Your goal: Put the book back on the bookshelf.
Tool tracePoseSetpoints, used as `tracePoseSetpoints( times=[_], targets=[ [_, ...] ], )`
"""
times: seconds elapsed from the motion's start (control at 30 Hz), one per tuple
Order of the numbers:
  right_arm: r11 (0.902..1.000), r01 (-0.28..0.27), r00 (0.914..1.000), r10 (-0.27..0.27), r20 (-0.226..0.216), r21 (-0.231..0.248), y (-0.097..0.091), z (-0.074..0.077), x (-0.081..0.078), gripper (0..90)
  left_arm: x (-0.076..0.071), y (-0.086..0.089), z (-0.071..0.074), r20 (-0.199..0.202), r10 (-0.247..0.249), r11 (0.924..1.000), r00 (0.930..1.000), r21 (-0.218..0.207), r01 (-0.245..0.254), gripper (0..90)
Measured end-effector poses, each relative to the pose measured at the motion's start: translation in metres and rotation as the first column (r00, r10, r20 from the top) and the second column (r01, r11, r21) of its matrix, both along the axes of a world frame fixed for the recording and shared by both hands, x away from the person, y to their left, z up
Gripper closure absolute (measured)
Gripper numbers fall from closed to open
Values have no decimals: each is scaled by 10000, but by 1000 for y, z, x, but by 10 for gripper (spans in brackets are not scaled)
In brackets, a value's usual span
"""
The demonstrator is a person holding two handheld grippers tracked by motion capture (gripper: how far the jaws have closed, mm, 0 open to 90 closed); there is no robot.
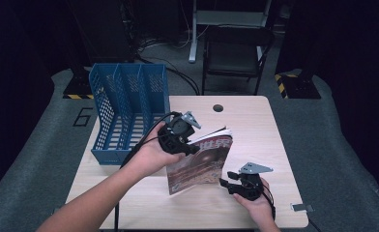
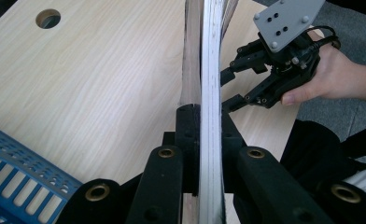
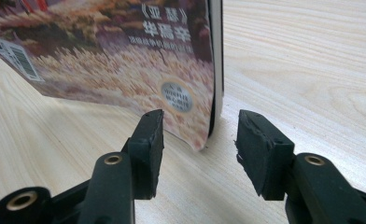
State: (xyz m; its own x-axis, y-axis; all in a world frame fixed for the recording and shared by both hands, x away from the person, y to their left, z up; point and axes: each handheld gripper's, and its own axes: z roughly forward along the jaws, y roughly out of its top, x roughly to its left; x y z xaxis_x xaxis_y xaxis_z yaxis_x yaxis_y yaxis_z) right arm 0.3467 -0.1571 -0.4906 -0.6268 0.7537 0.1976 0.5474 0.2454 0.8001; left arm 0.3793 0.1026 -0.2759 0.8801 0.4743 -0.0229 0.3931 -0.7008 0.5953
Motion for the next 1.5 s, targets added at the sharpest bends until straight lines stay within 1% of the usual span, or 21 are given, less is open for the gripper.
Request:
tracePoseSetpoints(
  times=[0.03, 0.07, 0.13, 0.2, 0.23, 0.27, 0.3, 0.4, 0.53, 0.6, 0.7, 0.77, 0.8, 0.83, 0.87, 0.93, 0.97, 1.0, 1.07, 1.13, 1.5],
  targets=[
    [10000, -1, 10000, 1, 1, 0, 0, 0, 0, 511, 0, 2, 0, 44, 36, 10000, 10000, 11, -37, 841],
    [10000, 13, 10000, -13, -3, 0, 0, 0, 0, 511, 0, 3, 1, -32, 82, 10000, 10000, -42, -83, 840],
    [10000, 6, 10000, -6, -5, 6, 0, 0, 0, 511, 1, 7, 1, 70, 128, 9999, 9999, -26, -128, 840],
    [10000, 16, 10000, -16, 5, -2, 0, 0, 0, 511, 1, 9, 2, -15, 196, 9998, 9998, -95, -196, 840],
    [10000, -15, 10000, 15, -38, -19, 0, 0, 0, 511, 1, 11, 2, 70, 209, 9997, 9998, -107, -208, 840],
    [10000, -8, 10000, 8, -42, -11, 0, 0, 0, 511, 1, 12, 3, 21, 260, 9995, 9997, -159, -260, 840],
    [10000, 24, 10000, -24, -12, -3, 0, 0, 0, 510, 2, 14, 3, 82, 278, 9995, 9996, -158, -277, 840],
    [10000, 18, 10000, -18, 0, -12, 0, 0, 0, 511, 2, 18, 5, -36, 304, 9994, 9995, -168, -305, 840],
    [10000, 17, 10000, -17, 3, -25, 0, 0, 0, 510, 3, 22, 7, 99, 372, 9992, 9993, -127, -371, 840],
    [10000, -44, 10000, 43, -56, -58, -1, 0, 0, 510, 3, 24, 8, 59, 471, 9988, 9989, -164, -470, 840],
    [10000, -45, 10000, 45, 6, -56, -1, 0, 0, 509, 5, 28, 10, 123, 510, 9986, 9986, -171, -508, 840],
    [10000, -40, 10000, 40, -75, -1, -1, 0, 0, 509, 5, 30, 13, 96, 566, 9982, 9983, -214, -564, 840],
    [9999, -107, 9999, 107, -124, -11, -1, 0, 0, 509, 5, 32, 14, 191, 573, 9983, 9982, -146, -570, 840],
    [10000, -74, 9999, 74, -72, 17, -1, 0, 0, 509, 5, 32, 16, 106, 607, 9979, 9981, -225, -605, 840],
    [10000, -82, 9999, 82, -88, 12, -1, 0, 0, 509, 5, 33, 16, 187, 667, 9975, 9976, -234, -662, 840],
    [9999, -113, 9999, 113, -114, -12, -1, 0, 0, 509, 7, 36, 19, 182, 638, 9978, 9978, -202, -635, 840],
    [9999, -115, 9999, 114, -112, -13, -1, 0, 0, 509, 7, 36, 20, 211, 724, 9971, 9972, -235, -719, 840],
    [9999, -124, 9999, 124, -99, -21, -1, 0, 0, 509, 8, 37, 21, 142, 731, 9971, 9972, -221, -727, 840],
    [9999, -150, 9999, 150, -57, -44, -1, -1, 0, 509, 10, 38, 23, 261, 800, 9966, 9965, -214, -795, 840],
    [9999, -149, 9999, 149, -72, -45, -1, -1, 0, 509, 11, 39, 25, 217, 869, 9960, 9960, -244, -864, 841],
    [9999, -124, 9998, 124, -122, -28, -1, -1, 0, 508, 20, 48, 37, 300, 1195, 9921, 9924, -416, -1182, 840]
  ],
)
